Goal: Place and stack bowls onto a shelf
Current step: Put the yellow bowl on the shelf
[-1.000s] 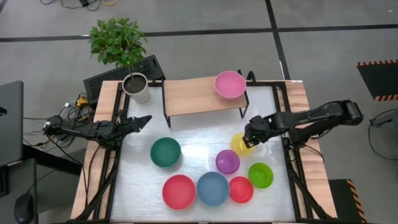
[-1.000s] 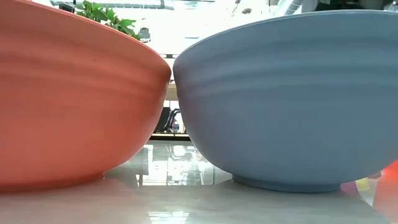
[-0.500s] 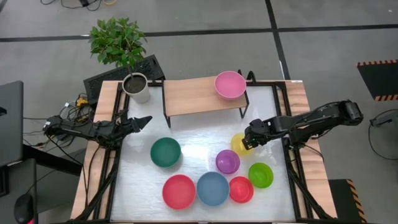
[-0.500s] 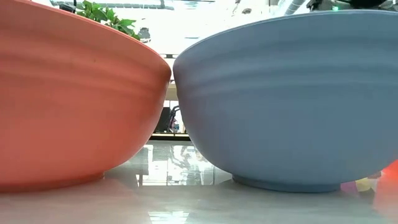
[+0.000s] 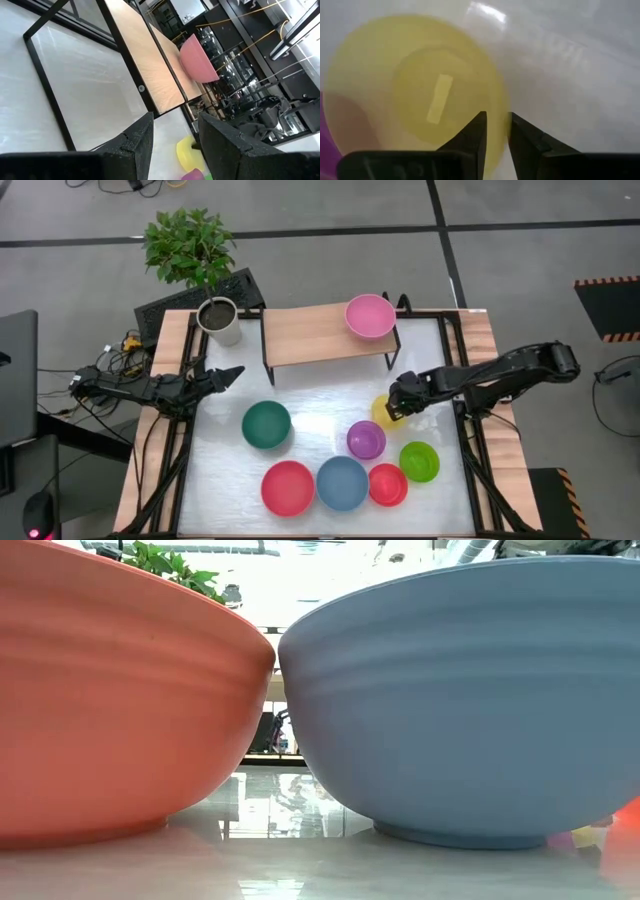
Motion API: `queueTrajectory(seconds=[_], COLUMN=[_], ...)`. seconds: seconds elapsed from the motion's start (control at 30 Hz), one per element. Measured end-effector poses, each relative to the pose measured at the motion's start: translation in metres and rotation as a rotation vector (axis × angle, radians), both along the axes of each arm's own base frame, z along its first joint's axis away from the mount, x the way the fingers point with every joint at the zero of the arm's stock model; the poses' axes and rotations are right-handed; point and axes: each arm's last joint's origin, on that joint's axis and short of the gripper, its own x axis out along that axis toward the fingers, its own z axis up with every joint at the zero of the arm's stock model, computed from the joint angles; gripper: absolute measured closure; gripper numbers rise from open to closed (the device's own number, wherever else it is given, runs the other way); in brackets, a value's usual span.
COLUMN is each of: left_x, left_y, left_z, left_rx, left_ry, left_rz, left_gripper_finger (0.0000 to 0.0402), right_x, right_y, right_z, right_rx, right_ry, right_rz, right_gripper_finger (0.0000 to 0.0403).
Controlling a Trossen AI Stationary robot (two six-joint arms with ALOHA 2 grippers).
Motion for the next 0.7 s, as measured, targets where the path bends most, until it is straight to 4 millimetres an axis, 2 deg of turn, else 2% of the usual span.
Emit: queueTrajectory(seconds=[0.27, 0.4, 0.53, 0.7], left_x=[0.0, 0.0, 0.0, 0.0], left_y=[0.0, 0.0, 0.0, 0.0], left_z=[-0.001, -0.001, -0.001, -0.001], left_rx=[-0.002, -0.003, -0.003, -0.005], left_ry=[0.005, 0.008, 0.01, 0.009], left_rz=[0.0, 0.001, 0.003, 0.005], left_gripper_finger=[0.0262, 0.0262, 0.0262, 0.0262], right_x=[0.007, 0.006, 0.011, 0.019], right_y=[0.001, 0.002, 0.0, -0.011], right_z=[-0.01, -0.007, 0.011, 0.048], right_rx=[0.074, 0.09, 0.072, 0.015], right_ry=[0.014, -0.007, -0.065, -0.106], right_rz=[-0.004, -0.012, 0.001, 0.009], right_gripper_finger=[0.0313, 0.0374, 0.0381, 0.0381])
